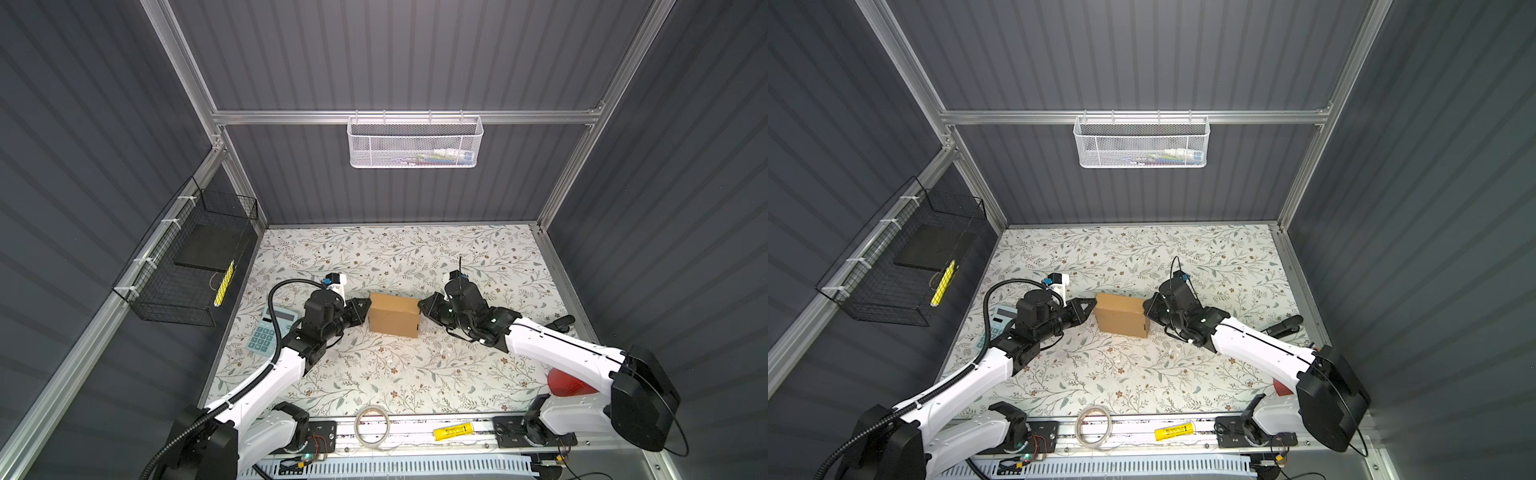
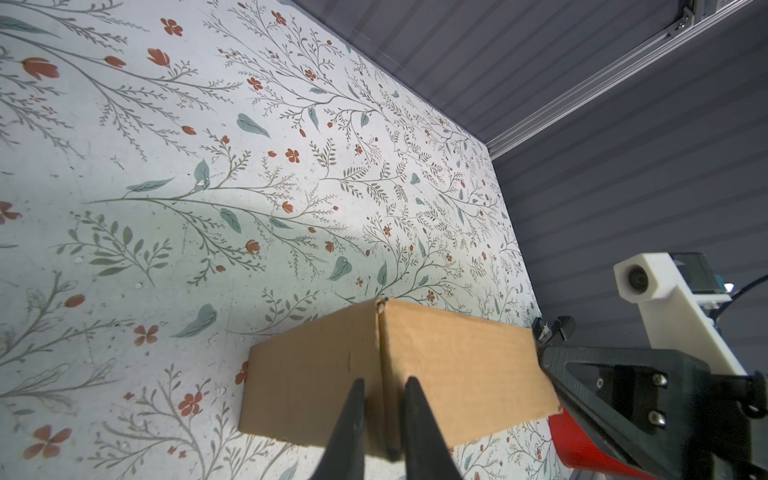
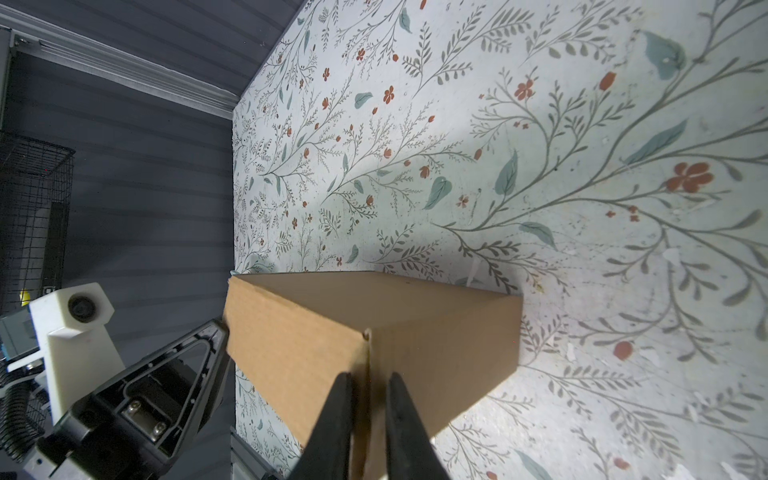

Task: Assemble paper box
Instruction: Fold and tuck the lid into the gap, then turn over the paper box at the center of the table.

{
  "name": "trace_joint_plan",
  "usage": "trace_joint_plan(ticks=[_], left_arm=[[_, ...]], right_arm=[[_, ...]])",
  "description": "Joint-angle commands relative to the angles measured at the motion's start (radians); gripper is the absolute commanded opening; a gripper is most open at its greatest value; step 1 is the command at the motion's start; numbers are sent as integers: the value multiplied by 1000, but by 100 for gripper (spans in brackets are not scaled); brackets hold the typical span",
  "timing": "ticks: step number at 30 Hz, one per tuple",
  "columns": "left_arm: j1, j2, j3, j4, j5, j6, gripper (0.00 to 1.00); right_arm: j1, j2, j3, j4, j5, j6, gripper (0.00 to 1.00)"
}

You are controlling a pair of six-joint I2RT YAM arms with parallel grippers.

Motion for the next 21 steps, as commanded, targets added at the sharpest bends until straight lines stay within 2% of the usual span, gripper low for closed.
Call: trace_joint_plan(ticks=[1,7,21], left_arm=[[13,21,-50,-170,-88,-2,14],[12,21,-34,-184,-97,5,13],[12,32,-4,-196,-87,17,11]], right_arm=[[-16,27,-9,-117,25,-39,19],[-26,-8,9,-111,18,-86,29],[-35,-84,87,-164,0,-186,39]])
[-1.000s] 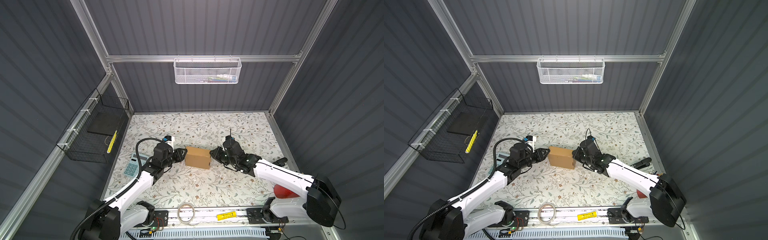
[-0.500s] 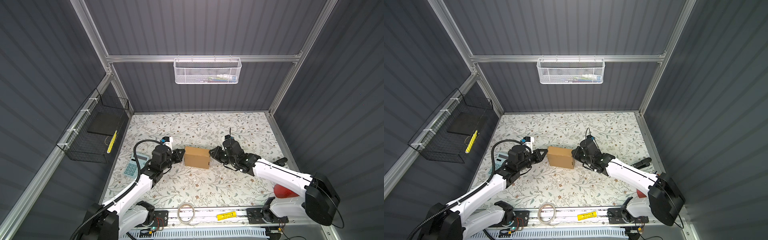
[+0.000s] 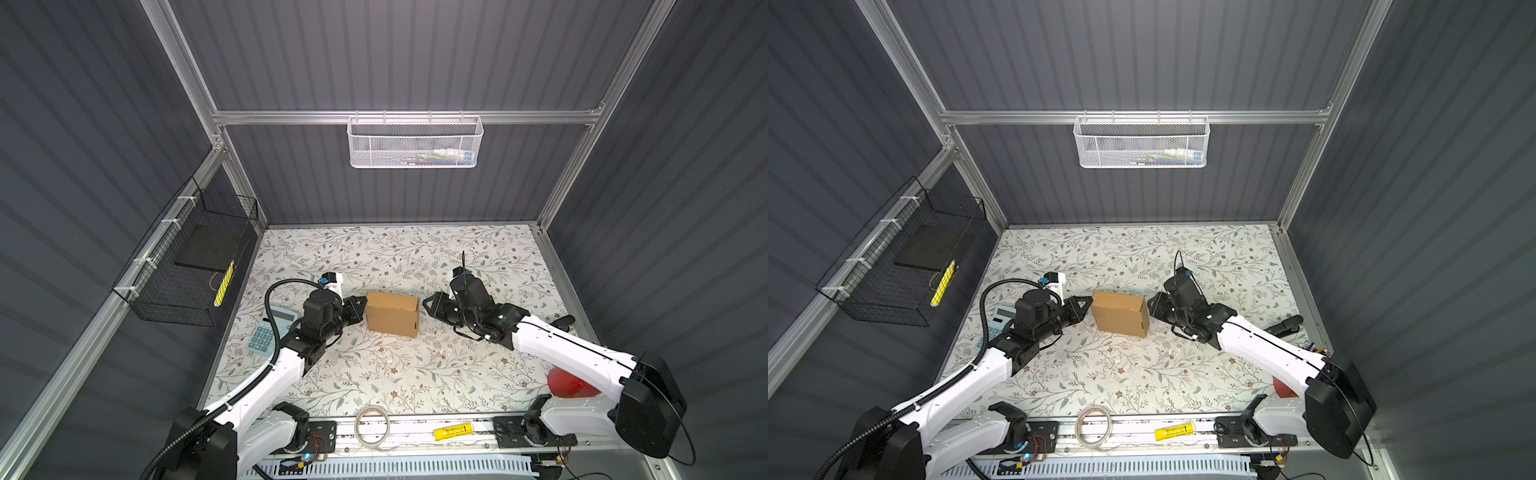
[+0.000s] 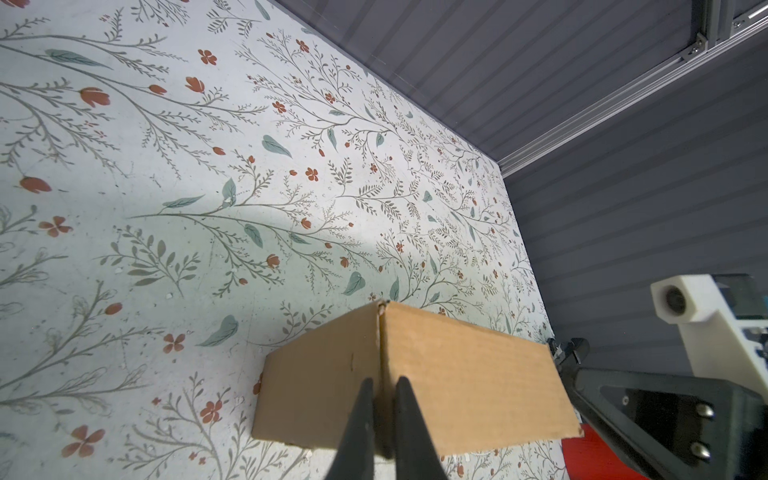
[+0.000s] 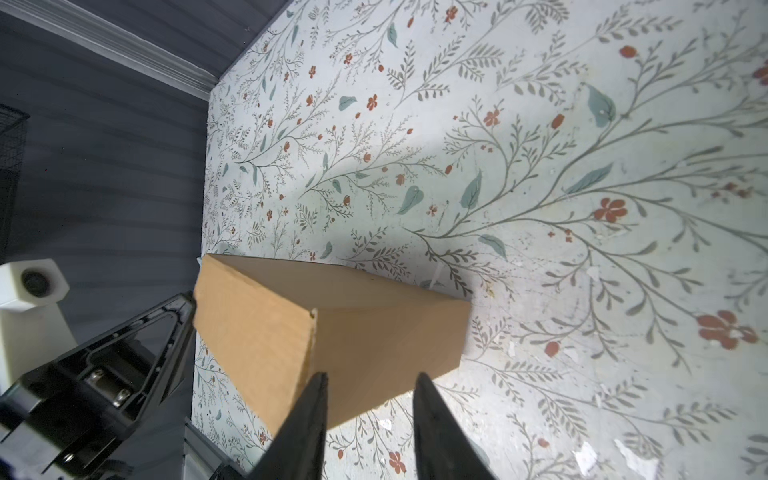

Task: Assemble paper box
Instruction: Turn over the paper box at the center of the table.

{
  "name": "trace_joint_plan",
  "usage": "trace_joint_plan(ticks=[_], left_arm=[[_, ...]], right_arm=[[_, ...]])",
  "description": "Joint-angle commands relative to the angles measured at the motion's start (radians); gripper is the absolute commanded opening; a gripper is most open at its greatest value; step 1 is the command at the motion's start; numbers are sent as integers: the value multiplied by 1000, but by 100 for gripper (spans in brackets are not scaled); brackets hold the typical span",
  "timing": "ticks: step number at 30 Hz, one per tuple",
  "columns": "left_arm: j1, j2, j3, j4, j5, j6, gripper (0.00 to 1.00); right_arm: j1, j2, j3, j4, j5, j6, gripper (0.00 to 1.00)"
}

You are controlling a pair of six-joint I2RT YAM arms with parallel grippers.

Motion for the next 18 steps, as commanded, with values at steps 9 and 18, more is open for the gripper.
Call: trace_joint_plan(ticks=[9,18], left_arm=[[9,48,1,-183,-24,18,11],[9,55,16,-192,-22,24,11]], right_arm=[[-2,8,51,17,-77,-58,42],[21,88,28,82,-151,-41,38]])
